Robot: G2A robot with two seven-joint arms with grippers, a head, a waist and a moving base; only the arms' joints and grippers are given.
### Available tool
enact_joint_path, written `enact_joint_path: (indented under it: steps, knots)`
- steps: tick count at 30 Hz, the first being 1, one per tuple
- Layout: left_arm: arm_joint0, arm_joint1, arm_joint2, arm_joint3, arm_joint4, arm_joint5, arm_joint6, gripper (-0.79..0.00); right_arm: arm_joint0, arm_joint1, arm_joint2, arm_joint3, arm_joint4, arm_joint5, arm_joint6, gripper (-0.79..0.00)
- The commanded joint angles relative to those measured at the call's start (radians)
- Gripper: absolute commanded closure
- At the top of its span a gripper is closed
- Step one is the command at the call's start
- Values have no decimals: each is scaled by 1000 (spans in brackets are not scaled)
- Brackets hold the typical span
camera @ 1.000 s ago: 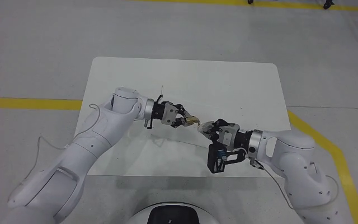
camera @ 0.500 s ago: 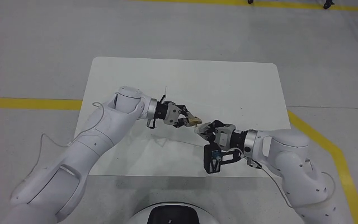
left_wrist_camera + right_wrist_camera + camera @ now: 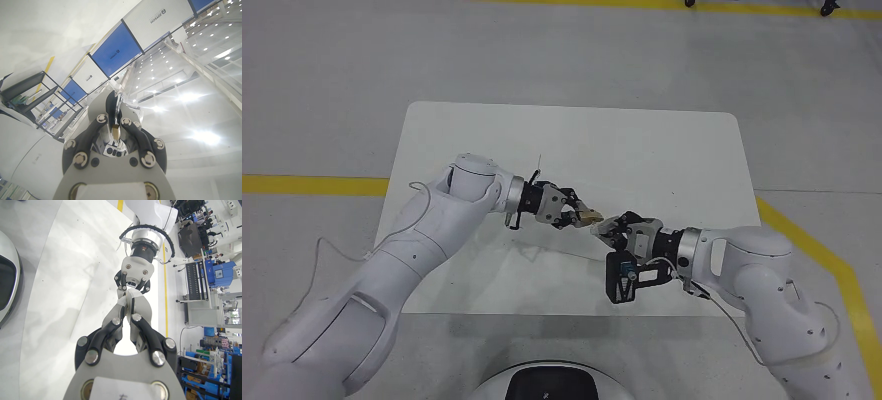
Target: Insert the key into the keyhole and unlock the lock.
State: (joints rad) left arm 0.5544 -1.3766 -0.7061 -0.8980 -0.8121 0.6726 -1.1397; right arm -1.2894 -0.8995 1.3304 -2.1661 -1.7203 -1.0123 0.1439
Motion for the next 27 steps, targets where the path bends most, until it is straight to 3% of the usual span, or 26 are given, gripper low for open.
enact_joint_path:
  steps: [1, 27]
  knots:
    - [-1, -1, 0, 2, 0, -2, -3, 0, 1, 1, -2, 1, 3, 0, 6, 0]
    - [-5, -7, -4, 3, 10, -2, -3, 0, 33, 1, -38, 29, 42, 13, 85, 0]
